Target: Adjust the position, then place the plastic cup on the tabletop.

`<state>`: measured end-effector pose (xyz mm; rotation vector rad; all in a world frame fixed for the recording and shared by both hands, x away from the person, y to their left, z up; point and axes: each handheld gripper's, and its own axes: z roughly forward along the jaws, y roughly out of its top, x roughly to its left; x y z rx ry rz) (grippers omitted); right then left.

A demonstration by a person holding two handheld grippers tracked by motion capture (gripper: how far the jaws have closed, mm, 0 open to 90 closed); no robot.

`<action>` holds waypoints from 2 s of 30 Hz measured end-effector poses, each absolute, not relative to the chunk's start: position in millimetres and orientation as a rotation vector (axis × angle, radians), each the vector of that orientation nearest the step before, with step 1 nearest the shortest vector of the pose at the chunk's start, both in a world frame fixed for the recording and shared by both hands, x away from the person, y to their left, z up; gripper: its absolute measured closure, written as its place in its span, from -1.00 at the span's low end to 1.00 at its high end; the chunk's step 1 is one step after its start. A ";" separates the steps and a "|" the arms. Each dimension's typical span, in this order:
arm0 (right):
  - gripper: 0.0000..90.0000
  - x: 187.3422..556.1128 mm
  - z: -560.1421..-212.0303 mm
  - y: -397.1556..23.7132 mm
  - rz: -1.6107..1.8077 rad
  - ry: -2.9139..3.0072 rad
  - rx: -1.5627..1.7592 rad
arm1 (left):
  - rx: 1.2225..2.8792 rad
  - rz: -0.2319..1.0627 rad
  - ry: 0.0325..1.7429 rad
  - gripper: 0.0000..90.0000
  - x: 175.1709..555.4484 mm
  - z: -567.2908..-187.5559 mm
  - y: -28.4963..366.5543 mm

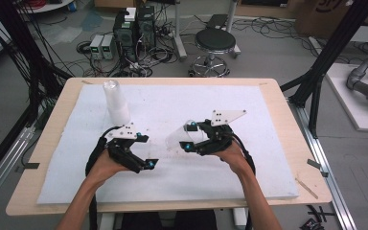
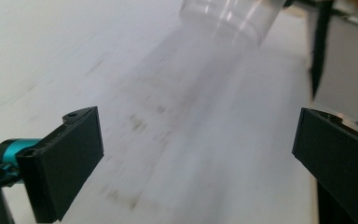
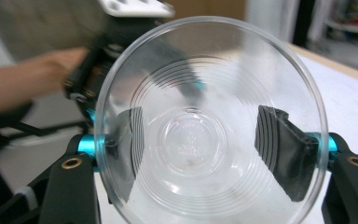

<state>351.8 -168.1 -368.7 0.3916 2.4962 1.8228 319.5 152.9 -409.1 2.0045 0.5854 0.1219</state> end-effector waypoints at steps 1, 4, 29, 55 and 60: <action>-0.26 354.0 -367.4 -168.0 1.780 2.512 0.422 | 2.006 0.143 0.617 -0.96 319.1 -411.0 157.7; -0.25 360.8 -362.6 -168.0 1.606 2.547 0.524 | 1.994 0.229 0.722 -0.96 318.0 -417.8 171.7; -0.24 395.3 -350.4 -152.2 1.006 2.662 0.776 | 1.732 0.419 0.907 -0.96 302.2 -464.2 227.4; -0.24 394.8 -360.5 -149.1 0.995 2.666 0.813 | 1.705 0.483 0.893 -0.96 297.3 -467.3 228.1; -0.24 396.6 -376.6 -144.1 0.955 2.682 0.855 | 1.703 0.492 0.886 -0.96 296.3 -467.4 227.5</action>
